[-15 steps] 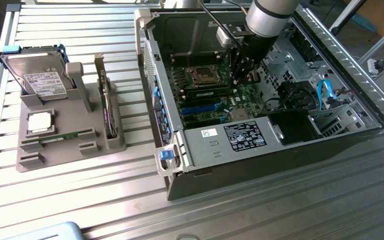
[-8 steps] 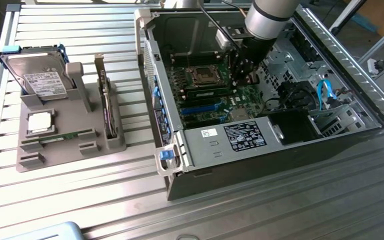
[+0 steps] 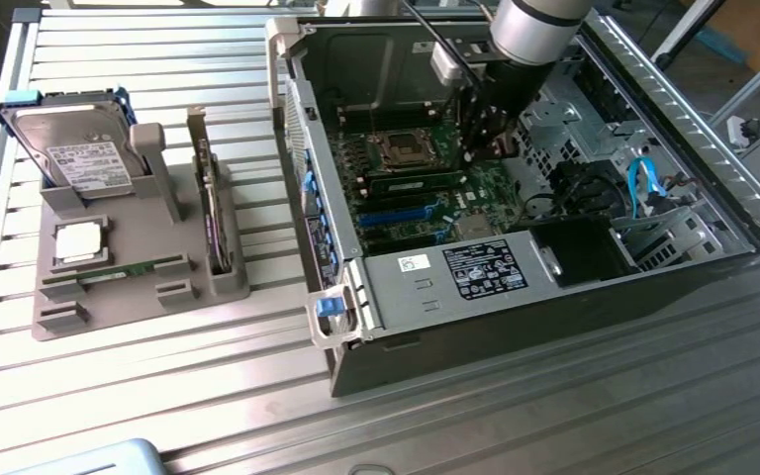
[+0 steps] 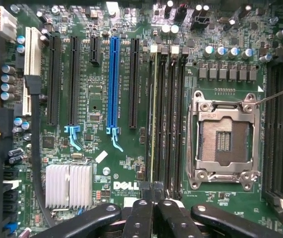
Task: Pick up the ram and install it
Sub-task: 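Press down the ram until it locks into place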
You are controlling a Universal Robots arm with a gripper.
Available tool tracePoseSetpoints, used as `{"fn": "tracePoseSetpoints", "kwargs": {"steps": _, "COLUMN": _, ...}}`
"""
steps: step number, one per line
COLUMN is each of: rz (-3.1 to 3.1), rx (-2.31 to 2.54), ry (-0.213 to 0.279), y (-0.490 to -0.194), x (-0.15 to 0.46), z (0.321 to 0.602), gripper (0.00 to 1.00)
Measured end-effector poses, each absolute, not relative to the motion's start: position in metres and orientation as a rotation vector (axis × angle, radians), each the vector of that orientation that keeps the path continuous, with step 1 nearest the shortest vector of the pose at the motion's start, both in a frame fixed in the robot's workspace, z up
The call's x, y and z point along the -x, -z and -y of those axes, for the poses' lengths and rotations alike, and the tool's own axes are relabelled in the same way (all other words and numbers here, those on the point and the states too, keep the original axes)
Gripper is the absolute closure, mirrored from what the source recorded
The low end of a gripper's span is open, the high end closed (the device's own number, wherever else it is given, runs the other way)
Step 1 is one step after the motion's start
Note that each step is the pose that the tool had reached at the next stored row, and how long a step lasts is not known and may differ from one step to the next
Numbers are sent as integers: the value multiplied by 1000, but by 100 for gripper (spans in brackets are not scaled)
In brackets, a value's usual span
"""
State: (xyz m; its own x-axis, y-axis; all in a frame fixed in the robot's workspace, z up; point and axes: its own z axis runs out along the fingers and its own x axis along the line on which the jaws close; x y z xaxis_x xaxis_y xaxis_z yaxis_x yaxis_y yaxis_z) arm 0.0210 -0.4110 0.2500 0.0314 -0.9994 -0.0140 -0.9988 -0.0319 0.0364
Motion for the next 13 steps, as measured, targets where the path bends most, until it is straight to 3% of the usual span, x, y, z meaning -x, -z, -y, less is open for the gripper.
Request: {"fn": "tracePoseSetpoints", "kwargs": {"steps": 13, "rz": 2175, "rx": -2245, "ry": 53, "y": -244, "x": 37, "z": 408, "gripper": 90}}
